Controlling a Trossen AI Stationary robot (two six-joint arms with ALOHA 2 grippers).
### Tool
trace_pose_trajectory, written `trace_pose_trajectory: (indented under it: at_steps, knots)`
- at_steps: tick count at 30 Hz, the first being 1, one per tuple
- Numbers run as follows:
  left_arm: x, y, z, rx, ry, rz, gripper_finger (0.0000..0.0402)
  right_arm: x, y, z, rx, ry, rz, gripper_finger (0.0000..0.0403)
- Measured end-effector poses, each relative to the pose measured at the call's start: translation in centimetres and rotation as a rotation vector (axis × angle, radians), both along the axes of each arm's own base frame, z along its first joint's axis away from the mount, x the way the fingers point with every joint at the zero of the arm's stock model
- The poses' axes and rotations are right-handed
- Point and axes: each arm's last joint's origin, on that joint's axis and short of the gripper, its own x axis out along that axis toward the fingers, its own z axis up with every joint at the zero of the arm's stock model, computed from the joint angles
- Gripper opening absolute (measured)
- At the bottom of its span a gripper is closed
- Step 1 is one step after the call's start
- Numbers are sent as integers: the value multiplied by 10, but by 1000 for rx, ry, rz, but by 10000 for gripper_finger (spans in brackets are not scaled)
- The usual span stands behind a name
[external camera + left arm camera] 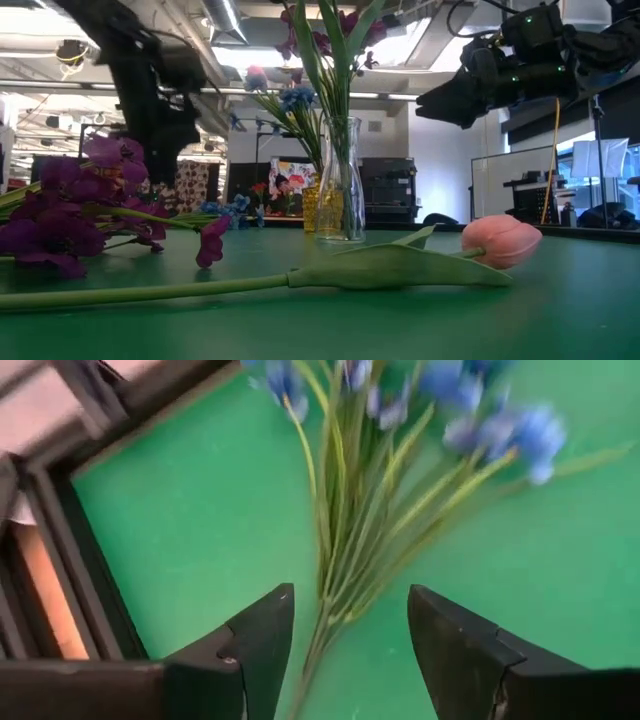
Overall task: Sort flowers into vase by color
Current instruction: Put the blue flowers into the yellow vase
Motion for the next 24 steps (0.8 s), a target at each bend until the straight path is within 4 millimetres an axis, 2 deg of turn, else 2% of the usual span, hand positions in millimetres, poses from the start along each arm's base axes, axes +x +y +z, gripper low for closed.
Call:
trace_pose_trajectory:
  at_steps: [7, 14, 24]
  knots:
    - [5, 25, -15, -200, 128, -44, 192, 0, 2, 0, 12, -2, 77, 225]
    - [4, 49, -30, -321, 183, -72, 192, 0, 2, 0, 12, -1, 77, 225]
    - [3, 55, -47, -394, 238, -132, 192, 0, 2, -2, 21, 12, 77, 225]
